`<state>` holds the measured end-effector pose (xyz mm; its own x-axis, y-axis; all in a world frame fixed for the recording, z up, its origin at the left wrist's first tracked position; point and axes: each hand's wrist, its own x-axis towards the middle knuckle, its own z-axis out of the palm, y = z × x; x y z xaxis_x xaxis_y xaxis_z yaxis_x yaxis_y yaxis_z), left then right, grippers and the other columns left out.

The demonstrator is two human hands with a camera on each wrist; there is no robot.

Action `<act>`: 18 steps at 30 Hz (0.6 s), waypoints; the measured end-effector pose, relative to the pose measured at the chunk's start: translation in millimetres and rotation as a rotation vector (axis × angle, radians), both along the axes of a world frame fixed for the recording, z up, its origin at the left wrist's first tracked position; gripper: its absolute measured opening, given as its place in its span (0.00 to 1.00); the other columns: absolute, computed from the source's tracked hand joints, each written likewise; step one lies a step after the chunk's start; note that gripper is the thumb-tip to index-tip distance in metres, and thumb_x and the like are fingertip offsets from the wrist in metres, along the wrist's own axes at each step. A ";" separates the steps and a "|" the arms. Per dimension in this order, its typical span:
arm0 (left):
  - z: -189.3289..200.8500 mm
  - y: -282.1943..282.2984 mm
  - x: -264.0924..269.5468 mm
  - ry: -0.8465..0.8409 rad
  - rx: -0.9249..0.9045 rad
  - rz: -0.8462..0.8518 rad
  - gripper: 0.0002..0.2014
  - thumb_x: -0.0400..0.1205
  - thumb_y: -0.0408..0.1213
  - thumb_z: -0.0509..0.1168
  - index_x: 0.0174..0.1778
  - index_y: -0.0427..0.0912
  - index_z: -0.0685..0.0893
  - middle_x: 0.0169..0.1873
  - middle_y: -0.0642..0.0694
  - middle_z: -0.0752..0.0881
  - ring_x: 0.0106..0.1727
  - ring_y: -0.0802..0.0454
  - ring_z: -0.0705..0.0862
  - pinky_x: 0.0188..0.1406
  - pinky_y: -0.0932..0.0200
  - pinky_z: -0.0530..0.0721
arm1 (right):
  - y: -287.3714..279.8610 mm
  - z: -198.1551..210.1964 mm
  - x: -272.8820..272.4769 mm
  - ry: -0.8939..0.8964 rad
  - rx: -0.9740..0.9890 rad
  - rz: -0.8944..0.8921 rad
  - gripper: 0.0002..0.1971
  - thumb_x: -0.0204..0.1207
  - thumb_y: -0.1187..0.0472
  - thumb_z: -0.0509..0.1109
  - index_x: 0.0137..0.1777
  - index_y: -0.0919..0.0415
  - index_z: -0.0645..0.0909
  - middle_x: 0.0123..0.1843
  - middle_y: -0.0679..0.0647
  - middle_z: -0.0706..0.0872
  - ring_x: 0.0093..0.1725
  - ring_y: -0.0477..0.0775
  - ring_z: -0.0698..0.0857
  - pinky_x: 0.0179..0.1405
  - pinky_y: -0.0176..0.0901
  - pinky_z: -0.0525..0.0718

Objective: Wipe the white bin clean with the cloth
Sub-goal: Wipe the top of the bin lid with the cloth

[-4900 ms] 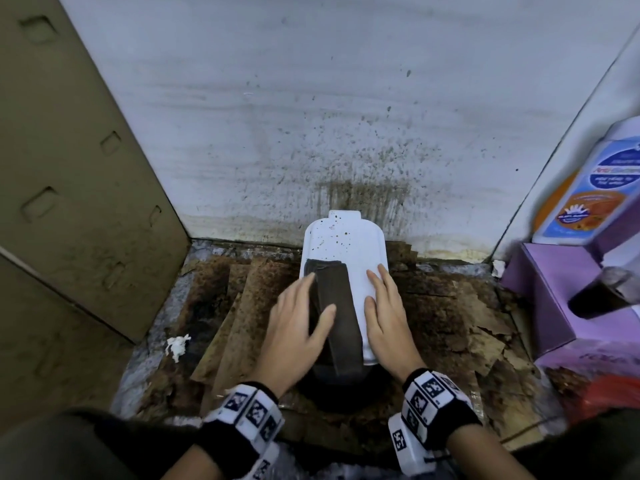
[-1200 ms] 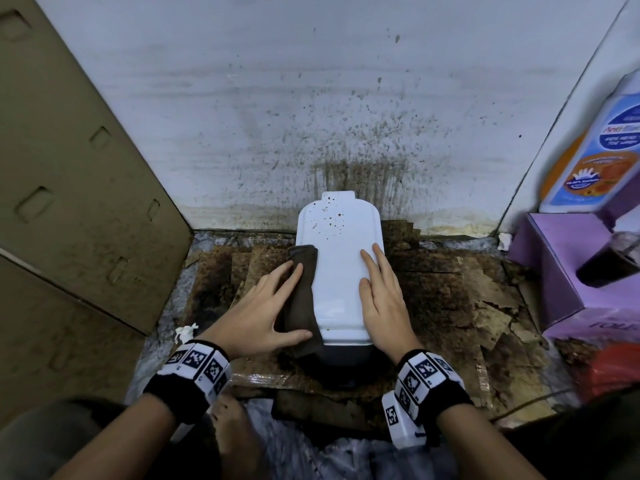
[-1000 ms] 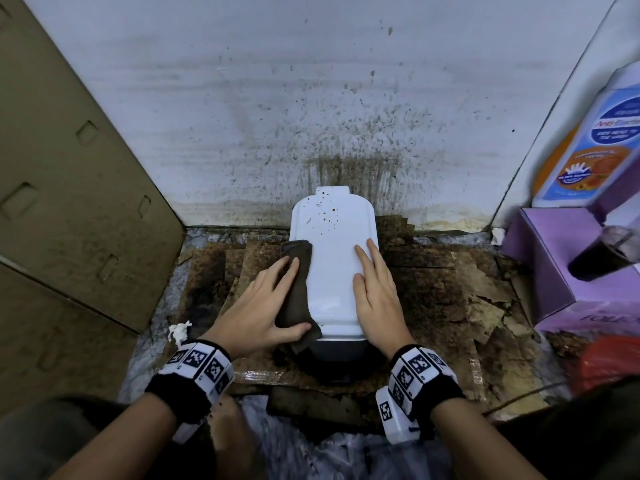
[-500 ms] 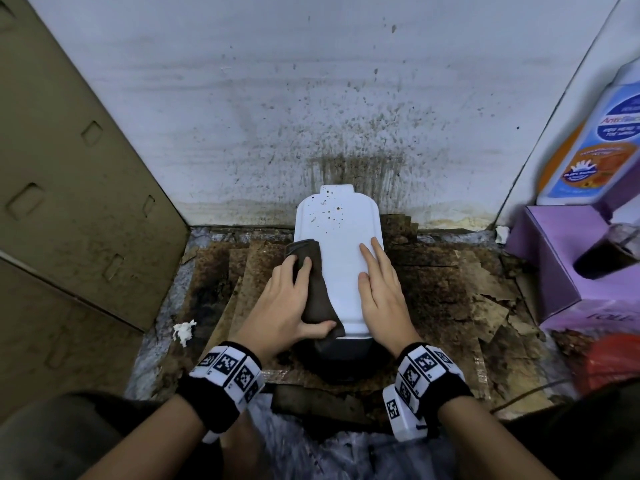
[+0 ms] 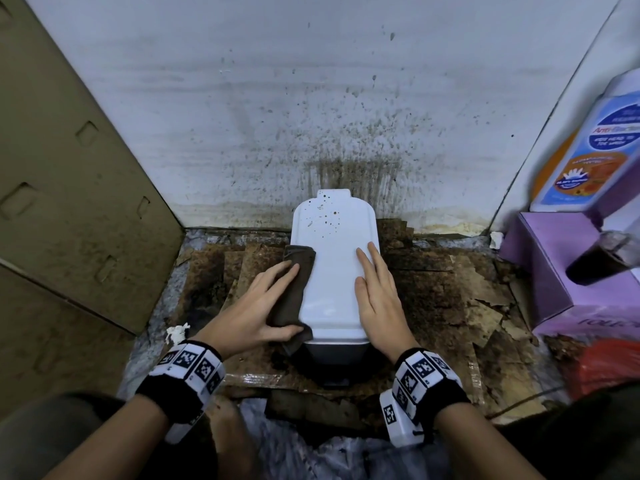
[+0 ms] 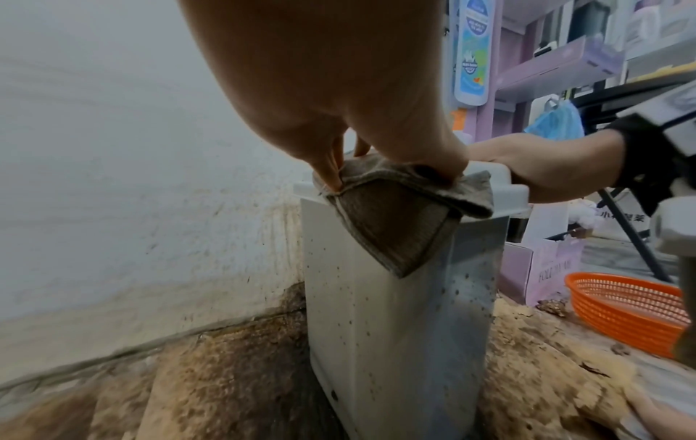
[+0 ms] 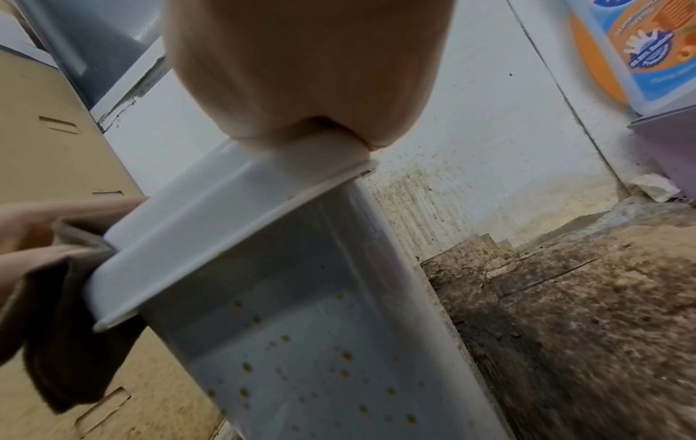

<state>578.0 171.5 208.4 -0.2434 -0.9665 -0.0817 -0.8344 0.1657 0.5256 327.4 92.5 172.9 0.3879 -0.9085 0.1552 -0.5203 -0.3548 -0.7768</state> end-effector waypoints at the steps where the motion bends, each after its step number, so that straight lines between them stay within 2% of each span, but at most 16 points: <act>1: -1.4 0.2 -0.6 0.003 -0.004 0.001 0.55 0.75 0.78 0.59 0.92 0.51 0.47 0.89 0.57 0.47 0.89 0.58 0.47 0.86 0.57 0.54 | 0.3 0.1 -0.1 0.000 -0.001 -0.001 0.25 0.92 0.55 0.51 0.88 0.49 0.58 0.90 0.38 0.48 0.87 0.38 0.49 0.86 0.42 0.51; 5: -1.0 -0.4 -0.9 -0.040 -0.009 -0.011 0.58 0.73 0.83 0.53 0.92 0.50 0.45 0.89 0.57 0.45 0.89 0.59 0.45 0.85 0.59 0.54 | 0.2 -0.1 0.5 -0.011 0.004 -0.004 0.25 0.92 0.55 0.51 0.88 0.48 0.58 0.90 0.38 0.49 0.87 0.38 0.49 0.85 0.39 0.50; 9: 0.2 -1.1 -2.3 -0.057 -0.007 -0.021 0.59 0.72 0.83 0.51 0.92 0.50 0.43 0.88 0.59 0.43 0.87 0.63 0.44 0.84 0.60 0.56 | -0.3 -0.8 0.0 -0.012 0.007 -0.004 0.24 0.92 0.55 0.51 0.88 0.48 0.59 0.90 0.37 0.49 0.85 0.34 0.49 0.85 0.38 0.50; 12: -0.6 -0.7 -2.7 -0.030 -0.005 -0.014 0.58 0.73 0.82 0.53 0.92 0.51 0.43 0.88 0.60 0.42 0.87 0.64 0.43 0.85 0.59 0.55 | -0.6 -1.2 0.7 -0.019 0.000 -0.005 0.24 0.92 0.56 0.51 0.88 0.49 0.59 0.90 0.38 0.49 0.85 0.33 0.49 0.85 0.39 0.51; 18: -6.0 4.6 -12.6 0.030 -0.057 0.046 0.56 0.76 0.73 0.63 0.92 0.47 0.47 0.88 0.55 0.48 0.90 0.55 0.46 0.88 0.52 0.55 | -0.1 -2.8 1.2 -0.032 -0.029 -0.020 0.24 0.92 0.57 0.52 0.87 0.51 0.61 0.90 0.42 0.51 0.87 0.40 0.52 0.86 0.42 0.53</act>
